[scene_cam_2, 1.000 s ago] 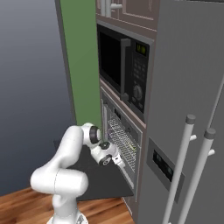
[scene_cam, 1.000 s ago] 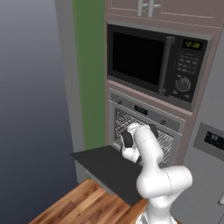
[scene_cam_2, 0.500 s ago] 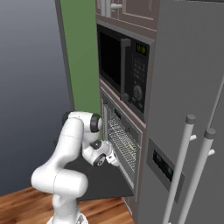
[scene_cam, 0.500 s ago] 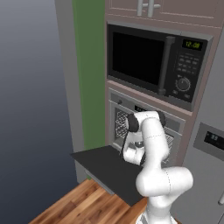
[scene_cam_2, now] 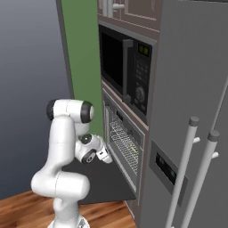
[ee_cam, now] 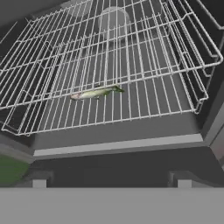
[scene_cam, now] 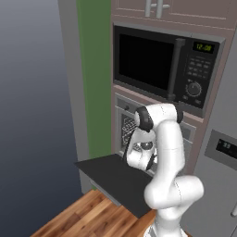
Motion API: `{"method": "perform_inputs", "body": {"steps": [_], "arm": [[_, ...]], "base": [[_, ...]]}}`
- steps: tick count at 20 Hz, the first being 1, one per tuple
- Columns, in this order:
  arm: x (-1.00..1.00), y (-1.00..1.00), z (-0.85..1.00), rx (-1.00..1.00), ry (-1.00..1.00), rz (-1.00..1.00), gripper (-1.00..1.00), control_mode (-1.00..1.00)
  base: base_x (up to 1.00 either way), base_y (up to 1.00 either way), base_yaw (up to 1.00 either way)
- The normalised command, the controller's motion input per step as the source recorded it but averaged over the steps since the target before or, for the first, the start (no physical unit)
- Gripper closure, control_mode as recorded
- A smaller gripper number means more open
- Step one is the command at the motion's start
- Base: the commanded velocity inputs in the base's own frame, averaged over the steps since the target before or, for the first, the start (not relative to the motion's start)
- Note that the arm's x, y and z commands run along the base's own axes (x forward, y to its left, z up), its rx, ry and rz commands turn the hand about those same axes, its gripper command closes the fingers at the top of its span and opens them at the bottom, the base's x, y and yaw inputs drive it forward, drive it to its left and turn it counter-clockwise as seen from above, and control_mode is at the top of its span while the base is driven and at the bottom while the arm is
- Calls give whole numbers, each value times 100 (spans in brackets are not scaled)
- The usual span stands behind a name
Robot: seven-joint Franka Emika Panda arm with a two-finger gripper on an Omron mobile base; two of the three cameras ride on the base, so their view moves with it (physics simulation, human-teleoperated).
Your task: Place the fish on the bottom rack of the oven, and slide the tray back inside. Close the oven door.
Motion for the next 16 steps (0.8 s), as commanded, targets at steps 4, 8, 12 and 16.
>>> {"method": "perform_inputs", "body": {"steps": [4, 8, 12, 16], "arm": [[-97, 100, 59, -9, -22, 0, -100, -100], [-77, 100, 63, -7, -35, 0, -100, -100], [-69, 82, 90, -6, -46, 0, -100, -100], [-65, 69, 100, -2, -33, 0, -100, -100]], "base": [[0, 0, 0], [0, 0, 0], [0, 0, 0], [0, 0, 0]]}}
